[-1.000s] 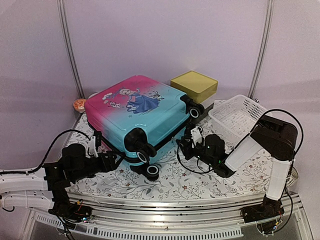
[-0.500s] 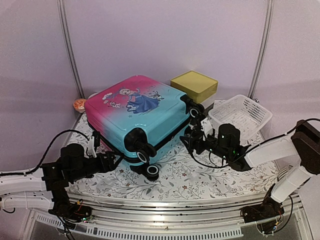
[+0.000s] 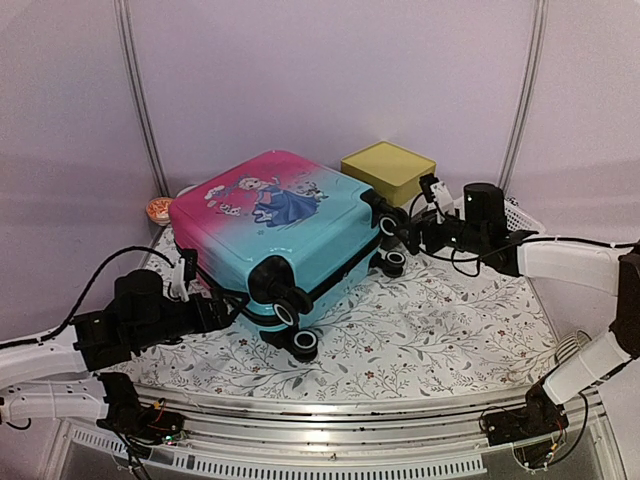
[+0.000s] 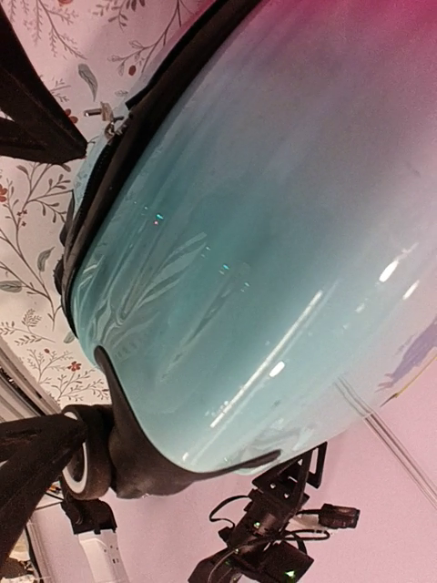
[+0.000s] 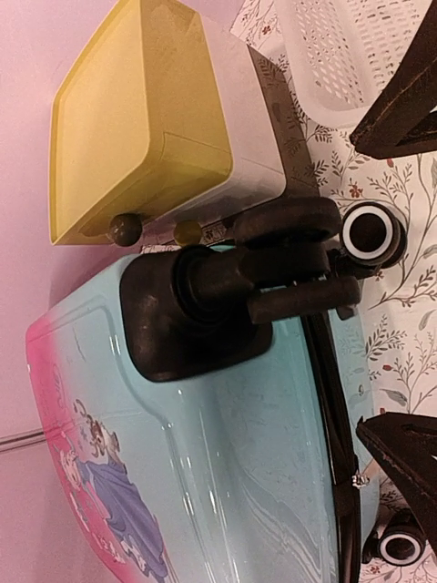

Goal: Open, take out, and arrange the luggage
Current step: Adjust the luggage at the center of the board.

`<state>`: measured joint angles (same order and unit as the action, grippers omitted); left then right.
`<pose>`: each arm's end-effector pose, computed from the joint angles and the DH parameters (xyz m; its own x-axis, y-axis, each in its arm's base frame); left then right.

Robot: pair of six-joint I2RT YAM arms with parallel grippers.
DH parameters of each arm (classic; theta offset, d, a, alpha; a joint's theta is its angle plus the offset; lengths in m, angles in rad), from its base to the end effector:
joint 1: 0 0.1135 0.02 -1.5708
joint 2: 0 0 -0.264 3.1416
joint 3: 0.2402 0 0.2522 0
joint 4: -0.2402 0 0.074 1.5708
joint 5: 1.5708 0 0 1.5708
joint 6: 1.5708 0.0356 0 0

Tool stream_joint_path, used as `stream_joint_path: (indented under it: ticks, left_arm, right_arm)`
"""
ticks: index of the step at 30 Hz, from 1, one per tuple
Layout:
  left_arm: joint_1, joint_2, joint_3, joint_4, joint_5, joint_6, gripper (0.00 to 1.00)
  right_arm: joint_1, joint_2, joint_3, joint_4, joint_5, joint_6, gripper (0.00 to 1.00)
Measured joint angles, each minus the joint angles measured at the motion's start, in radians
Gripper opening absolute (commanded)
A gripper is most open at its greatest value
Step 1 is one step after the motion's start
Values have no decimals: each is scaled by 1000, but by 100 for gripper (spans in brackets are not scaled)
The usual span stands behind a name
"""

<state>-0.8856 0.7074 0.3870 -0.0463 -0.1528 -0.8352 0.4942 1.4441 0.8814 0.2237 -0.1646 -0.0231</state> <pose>0.1135 -0.1303 0.2257 -0.6530 -0.3590 -0.6669 0.2850 0.6994 -0.6555 0.2866 0.1611 0.2592 -0.2787 -0.1761 -0.9441 -0.6105 0.7913 0.0327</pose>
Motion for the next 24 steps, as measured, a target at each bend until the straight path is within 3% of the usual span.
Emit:
stream_joint_path:
  ticks: [7, 13, 18, 24]
  left_arm:
    - [68, 0, 42, -29, 68, 20, 98]
    - [177, 0, 79, -42, 150, 27, 98]
    - [272, 24, 105, -42, 230, 38, 98]
    - [377, 85, 118, -32, 336, 39, 98]
  right_arm:
    - [-63, 123, 227, -176, -137, -59, 99]
    - [-65, 230, 364, -283, -163, -125, 98]
    - [-66, 298, 450, -344, -146, -166, 81]
    - [-69, 338, 510, -397, -144, -197, 73]
